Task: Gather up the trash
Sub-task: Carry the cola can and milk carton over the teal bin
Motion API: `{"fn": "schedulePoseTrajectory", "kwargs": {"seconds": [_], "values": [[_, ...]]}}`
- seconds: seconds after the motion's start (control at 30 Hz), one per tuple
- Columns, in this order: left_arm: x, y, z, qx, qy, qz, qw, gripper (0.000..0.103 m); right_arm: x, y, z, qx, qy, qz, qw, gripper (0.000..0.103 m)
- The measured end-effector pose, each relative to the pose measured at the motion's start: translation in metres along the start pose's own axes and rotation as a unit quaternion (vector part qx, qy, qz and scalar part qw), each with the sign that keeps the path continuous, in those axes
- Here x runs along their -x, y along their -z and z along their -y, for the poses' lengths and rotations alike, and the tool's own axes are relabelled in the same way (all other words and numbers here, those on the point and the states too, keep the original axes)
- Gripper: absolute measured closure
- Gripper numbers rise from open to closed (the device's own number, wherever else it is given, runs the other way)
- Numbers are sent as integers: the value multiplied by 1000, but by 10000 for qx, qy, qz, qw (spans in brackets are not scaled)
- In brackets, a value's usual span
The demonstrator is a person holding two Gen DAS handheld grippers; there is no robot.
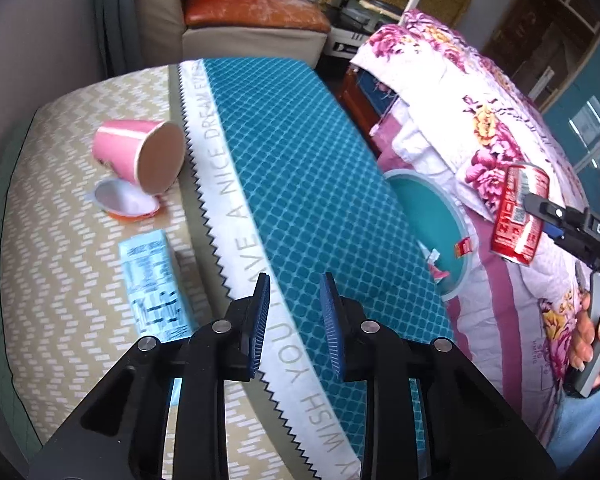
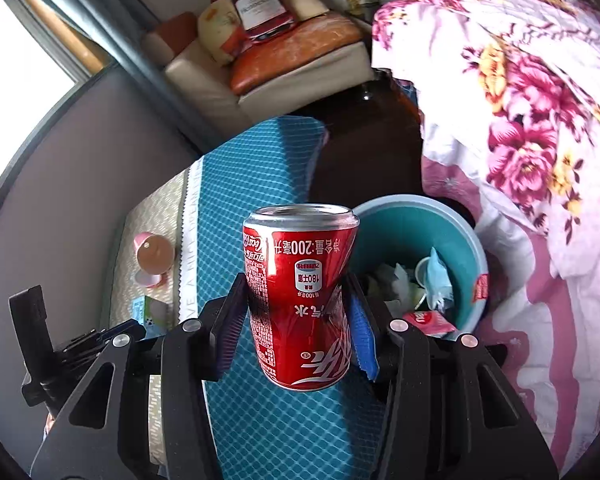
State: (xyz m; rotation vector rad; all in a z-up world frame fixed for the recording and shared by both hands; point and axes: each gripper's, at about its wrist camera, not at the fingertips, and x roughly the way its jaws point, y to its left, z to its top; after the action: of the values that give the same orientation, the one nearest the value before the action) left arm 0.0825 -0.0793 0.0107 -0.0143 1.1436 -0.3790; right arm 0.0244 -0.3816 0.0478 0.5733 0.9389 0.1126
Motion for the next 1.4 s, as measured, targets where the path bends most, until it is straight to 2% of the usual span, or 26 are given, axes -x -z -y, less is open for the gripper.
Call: {"fn": "schedulePoseTrajectory", "kwargs": {"seconds": [0.07,0.13,0.2,0.33,0.37,0.4,0.47,0.53,0.63,0.73,1.03,1.07,1.13,1.27,1.4], "values": [[6,4,-12,142,-58,17,9999,75,-5,3,5,-33,-62,-110,9999,57],[10,8,-26,320,-122,16,9994,58,-3,3,9,-18,-116,-166,9998,57],[12,13,-38,453,-273,20,9986,46,-7,2,8,16,-215,-248,9995,57],[3,24,-55,633,-414,-186,9970,46,-16,5,3,82,-395,-308,9987,57],[0,27,-57,668,-495,-204,9963,44,-18,6,1,93,-424,-321,9985,57],[0,28,-57,650,-633,-119,9958,36,-19,7,-1,103,-456,-338,9983,57],[-2,28,-57,632,-735,-73,9953,32,-19,9,-3,119,-470,-367,9982,57],[-3,27,-59,627,-874,-49,9942,32,-19,10,-4,116,-460,-368,9982,57],[-3,28,-69,828,-785,-81,9934,32,-18,11,-4,65,-469,-337,9983,57],[1,29,-78,940,-929,48,9912,32,-23,10,-7,49,-477,-359,9982,57],[-30,33,-79,955,-895,-341,9908,32,-28,9,-4,-1,-602,-414,9973,57],[-33,34,-79,929,-923,-384,9906,34,-28,10,-5,7,-627,-413,9972,57],[-37,35,-76,832,-982,-455,9906,64,-28,9,-5,14,-667,-406,9969,57],[-32,32,-67,655,-1152,-382,9904,65,-29,10,-4,13,-706,-395,9967,57],[-22,23,-48,377,-1174,-251,9921,65,-28,11,0,-27,-728,-370,9967,57]]}}
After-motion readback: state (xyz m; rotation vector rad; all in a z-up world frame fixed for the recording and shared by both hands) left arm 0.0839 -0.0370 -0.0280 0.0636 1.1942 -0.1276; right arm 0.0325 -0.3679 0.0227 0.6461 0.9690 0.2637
